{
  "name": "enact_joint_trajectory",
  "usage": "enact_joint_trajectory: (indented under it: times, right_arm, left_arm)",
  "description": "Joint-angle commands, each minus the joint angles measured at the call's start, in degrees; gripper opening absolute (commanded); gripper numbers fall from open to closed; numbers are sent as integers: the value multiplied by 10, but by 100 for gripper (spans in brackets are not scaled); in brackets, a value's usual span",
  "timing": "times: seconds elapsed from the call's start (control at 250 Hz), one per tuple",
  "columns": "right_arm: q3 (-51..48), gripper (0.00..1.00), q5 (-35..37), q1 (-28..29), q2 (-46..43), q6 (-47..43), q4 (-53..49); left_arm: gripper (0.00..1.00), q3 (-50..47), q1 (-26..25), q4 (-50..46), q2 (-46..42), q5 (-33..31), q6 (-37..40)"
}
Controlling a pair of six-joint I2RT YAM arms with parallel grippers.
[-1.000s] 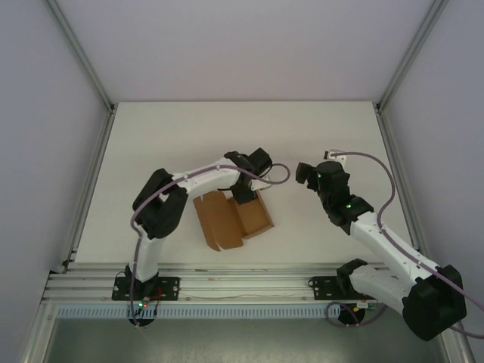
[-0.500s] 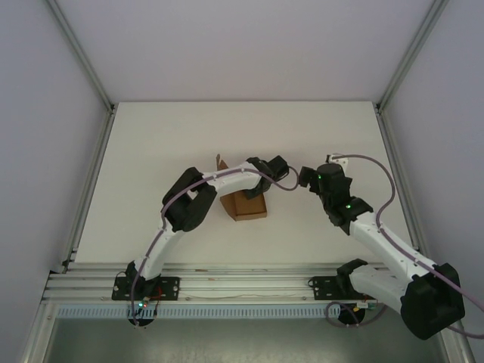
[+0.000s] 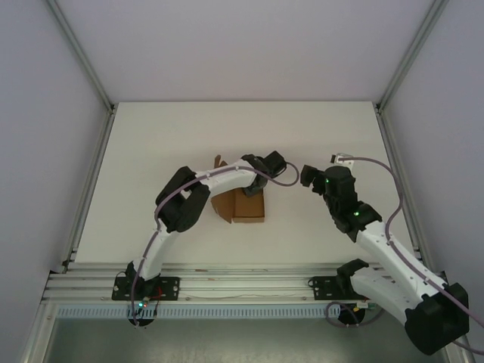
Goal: Assemble paper box
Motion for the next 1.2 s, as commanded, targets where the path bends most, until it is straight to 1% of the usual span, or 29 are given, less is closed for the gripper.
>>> enact_joint_trajectory:
  times: [0.0, 0.048, 0.096, 0.152, 0.184, 0.196, 0.328, 0.452, 0.524, 0.588, 0.648, 0.7, 0.732, 0.843, 0.947, 0.995, 1.075, 1.195]
  right_arm:
    - [-5, 100, -24, -2, -16, -2, -26]
    - [-4, 100, -26, -2, -21, 1, -30]
    - [1, 100, -26, -2, -23, 5, -39]
    - [7, 100, -26, -2, -24, 5, -49]
    - [9, 100, -26, -2, -25, 2, -52]
    - [10, 100, -26, -2, -25, 1, -53]
    - [14, 100, -29, -3, -25, -6, -51]
    - [20, 100, -50, -3, -7, -28, -43]
    - [33, 100, -103, -3, 13, -66, -37]
    - [38, 100, -170, -3, 36, -121, -17]
    - [49, 100, -233, -3, 67, -174, -2]
    - [66, 99, -287, -3, 102, -227, 1]
    - [79, 97, -307, 0, 128, -256, 0]
    - [150, 95, -304, 28, 239, -363, -43]
    - [218, 92, -318, 57, 350, -509, -99]
    - [250, 92, -326, 68, 397, -560, -125]
    - [323, 89, -319, 86, 473, -592, -172]
    - [409, 81, -287, 101, 573, -591, -201]
  left_arm:
    - [54, -4, 4, -12, -47, 35, 28]
    - [61, -2, 3, -24, -54, 40, 46]
    - [75, -1, 4, -30, -63, 48, 61]
    - [88, 1, 8, -32, -74, 63, 72]
    - [99, 5, 11, -35, -80, 79, 74]
    - [100, 6, 12, -36, -83, 85, 75]
    - [100, 12, 23, -20, -119, 130, 54]
    - [100, 6, 52, 28, -179, 202, -19]
    - [100, -23, 79, 82, -229, 218, -79]
    - [100, -58, 105, 125, -268, 202, -147]
    - [100, -99, 135, 158, -305, 202, -208]
    - [100, -141, 167, 183, -338, 211, -263]
    - [100, -169, 188, 195, -358, 222, -291]
    - [100, -268, 251, 226, -417, 238, -368]
    - [100, -341, 290, 234, -456, 242, -398]
    - [100, -370, 302, 235, -473, 243, -407]
    - [100, -419, 312, 240, -505, 231, -423]
    - [100, -478, 319, 256, -551, 214, -437]
